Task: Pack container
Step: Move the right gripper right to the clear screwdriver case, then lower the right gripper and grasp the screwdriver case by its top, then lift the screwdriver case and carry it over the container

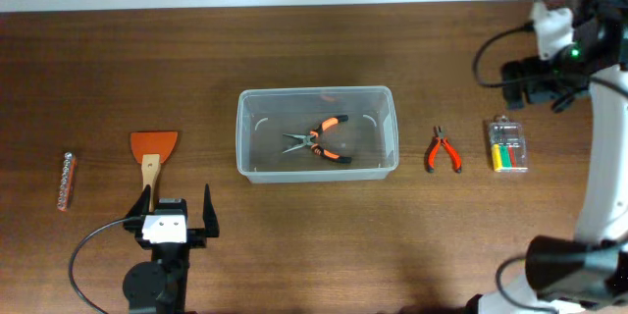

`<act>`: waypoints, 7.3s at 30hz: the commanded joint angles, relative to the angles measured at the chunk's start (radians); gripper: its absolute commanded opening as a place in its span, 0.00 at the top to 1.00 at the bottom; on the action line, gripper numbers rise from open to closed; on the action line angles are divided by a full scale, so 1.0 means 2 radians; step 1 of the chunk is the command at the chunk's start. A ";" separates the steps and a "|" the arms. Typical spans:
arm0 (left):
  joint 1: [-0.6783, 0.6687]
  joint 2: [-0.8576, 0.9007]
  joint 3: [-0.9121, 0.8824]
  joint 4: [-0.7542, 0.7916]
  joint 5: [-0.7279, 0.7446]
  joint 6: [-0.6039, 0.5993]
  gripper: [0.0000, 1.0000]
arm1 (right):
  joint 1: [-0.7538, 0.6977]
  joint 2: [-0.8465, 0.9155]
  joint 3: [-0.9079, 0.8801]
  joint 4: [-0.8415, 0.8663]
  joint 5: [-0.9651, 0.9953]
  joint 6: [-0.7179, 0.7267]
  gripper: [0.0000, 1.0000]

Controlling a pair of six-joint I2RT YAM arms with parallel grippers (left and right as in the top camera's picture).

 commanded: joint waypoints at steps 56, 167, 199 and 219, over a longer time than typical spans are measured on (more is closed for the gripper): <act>-0.002 -0.004 -0.003 0.000 -0.002 -0.005 0.01 | -0.054 0.226 -0.149 0.151 -0.021 0.015 0.01; -0.002 -0.004 -0.003 0.000 -0.002 -0.005 0.01 | -0.054 0.243 -0.167 0.181 -0.021 0.024 0.19; -0.002 -0.004 -0.003 0.000 -0.002 -0.005 0.01 | -0.053 0.243 -0.070 0.112 -0.025 0.028 0.44; -0.002 -0.004 -0.003 0.000 -0.002 -0.005 0.01 | 0.011 0.240 0.230 -0.058 -0.054 0.028 0.42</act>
